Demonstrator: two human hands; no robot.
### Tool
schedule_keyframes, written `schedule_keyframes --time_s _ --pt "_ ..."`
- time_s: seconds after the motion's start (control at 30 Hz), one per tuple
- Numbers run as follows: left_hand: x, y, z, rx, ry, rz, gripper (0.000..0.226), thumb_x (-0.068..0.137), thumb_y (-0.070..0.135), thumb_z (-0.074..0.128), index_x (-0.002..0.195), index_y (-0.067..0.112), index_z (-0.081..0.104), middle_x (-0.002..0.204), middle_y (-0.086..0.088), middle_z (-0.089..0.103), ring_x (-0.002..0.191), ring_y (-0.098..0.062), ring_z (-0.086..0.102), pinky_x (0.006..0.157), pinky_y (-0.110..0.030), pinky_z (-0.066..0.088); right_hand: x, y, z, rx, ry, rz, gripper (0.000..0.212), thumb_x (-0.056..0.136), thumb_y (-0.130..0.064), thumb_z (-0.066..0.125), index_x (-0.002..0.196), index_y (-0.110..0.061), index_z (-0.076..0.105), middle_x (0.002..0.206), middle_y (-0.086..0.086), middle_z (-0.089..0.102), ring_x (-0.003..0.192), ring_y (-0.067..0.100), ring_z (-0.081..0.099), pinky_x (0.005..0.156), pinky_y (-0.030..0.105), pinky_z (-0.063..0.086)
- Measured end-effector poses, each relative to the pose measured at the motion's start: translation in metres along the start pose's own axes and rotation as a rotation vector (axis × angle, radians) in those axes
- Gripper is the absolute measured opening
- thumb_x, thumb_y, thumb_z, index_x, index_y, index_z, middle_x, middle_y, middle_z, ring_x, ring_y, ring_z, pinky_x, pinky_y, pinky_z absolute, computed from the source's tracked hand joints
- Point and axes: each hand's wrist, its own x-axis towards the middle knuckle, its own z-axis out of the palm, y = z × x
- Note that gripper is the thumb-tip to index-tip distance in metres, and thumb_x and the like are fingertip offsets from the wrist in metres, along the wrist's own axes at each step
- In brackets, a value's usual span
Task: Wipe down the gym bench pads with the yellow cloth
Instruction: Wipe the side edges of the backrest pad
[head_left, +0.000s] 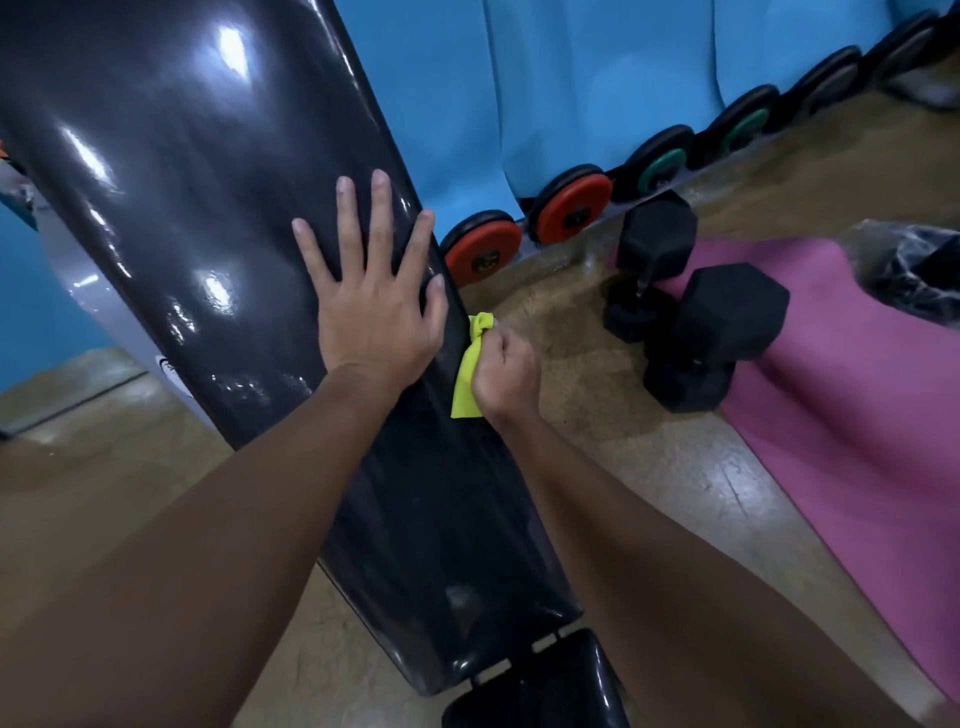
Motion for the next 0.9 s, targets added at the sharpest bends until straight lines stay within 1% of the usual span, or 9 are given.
schedule_keyframes --time_s 0.1,0.17,0.23,0.33,0.5,0.57,0.63,0.83,0.9 --pt "0.0 0.003 0.0 -0.004 0.018 -0.002 0.059 0.1 0.044 0.035 0.156 0.025 0.032 0.169 -0.014 0.006 0.155 -0.04 0.004 0.117 -0.072 0.003 -0.011 0.02 -0.007 0.027 0.019 0.006 0.039 0.096 -0.02 0.039 0.058 -0.03 0.034 0.057 -0.012 0.038 0.055 0.005 0.037 0.055 0.024 0.028" --pt "0.001 0.004 0.0 -0.004 0.017 -0.006 0.059 0.1 0.044 0.034 0.156 0.026 0.031 0.169 -0.014 0.005 0.155 -0.041 0.003 0.117 -0.071 0.002 -0.018 0.032 -0.012 0.024 0.012 0.029 0.037 0.093 -0.021 0.038 0.058 -0.029 0.033 0.056 -0.011 0.036 0.055 0.005 0.034 0.055 0.025 0.025" --pt "0.001 0.004 0.0 0.0 0.008 -0.015 0.06 0.1 0.045 0.032 0.156 0.027 0.029 0.169 -0.013 0.004 0.154 -0.041 0.002 0.117 -0.072 0.002 -0.024 0.042 -0.016 0.016 -0.014 0.079 0.037 0.095 -0.022 0.038 0.058 -0.027 0.034 0.057 -0.011 0.035 0.056 0.008 0.034 0.057 0.027 0.026" --pt "0.001 0.004 -0.001 0.007 0.006 -0.022 0.06 0.099 0.045 0.032 0.157 0.027 0.028 0.169 -0.014 0.003 0.154 -0.042 0.002 0.116 -0.073 0.003 -0.031 0.057 -0.023 -0.002 -0.052 0.153 0.045 0.103 -0.015 0.041 0.059 -0.023 0.036 0.06 -0.008 0.037 0.059 0.011 0.035 0.059 0.03 0.028" --pt "-0.004 0.009 -0.004 -0.018 0.0 -0.028 0.06 0.099 0.043 0.032 0.156 0.024 0.029 0.168 -0.018 0.003 0.154 -0.044 0.002 0.116 -0.073 0.003 -0.045 0.075 -0.035 -0.002 -0.083 0.2 0.046 0.103 -0.009 0.041 0.059 -0.022 0.034 0.06 -0.007 0.037 0.058 0.008 0.033 0.056 0.027 0.026" --pt "-0.017 0.016 0.001 -0.014 -0.016 0.006 0.059 0.1 0.043 0.033 0.156 0.024 0.031 0.168 -0.017 0.002 0.154 -0.043 0.001 0.116 -0.073 0.002 -0.05 0.085 -0.037 0.01 -0.083 0.206 0.046 0.101 -0.01 0.041 0.057 -0.023 0.033 0.059 -0.007 0.037 0.057 0.009 0.033 0.056 0.028 0.026" --pt "-0.035 0.023 0.008 -0.012 -0.032 0.055 0.058 0.1 0.043 0.034 0.155 0.023 0.033 0.169 -0.017 0.002 0.154 -0.043 0.0 0.116 -0.073 0.002 -0.056 0.094 -0.04 0.016 -0.079 0.22 0.041 0.097 -0.018 0.04 0.057 -0.024 0.034 0.058 -0.008 0.038 0.057 0.009 0.035 0.057 0.029 0.029" --pt "-0.07 0.041 0.022 -0.012 -0.04 0.086 0.057 0.101 0.043 0.034 0.155 0.024 0.034 0.169 -0.016 0.003 0.154 -0.041 0.0 0.117 -0.072 0.002 -0.073 0.128 -0.054 0.026 -0.111 0.328 0.043 0.104 -0.015 0.044 0.062 -0.025 0.045 0.063 -0.009 0.043 0.061 0.007 0.041 0.059 0.026 0.032" --pt "-0.075 0.044 0.024 -0.003 -0.038 0.083 0.057 0.101 0.043 0.032 0.155 0.024 0.034 0.169 -0.016 0.004 0.154 -0.042 0.001 0.117 -0.071 0.002 -0.08 0.142 -0.058 0.018 -0.122 0.352 0.036 0.105 -0.019 0.045 0.071 -0.023 0.057 0.069 -0.007 0.051 0.066 0.006 0.046 0.061 0.026 0.035"
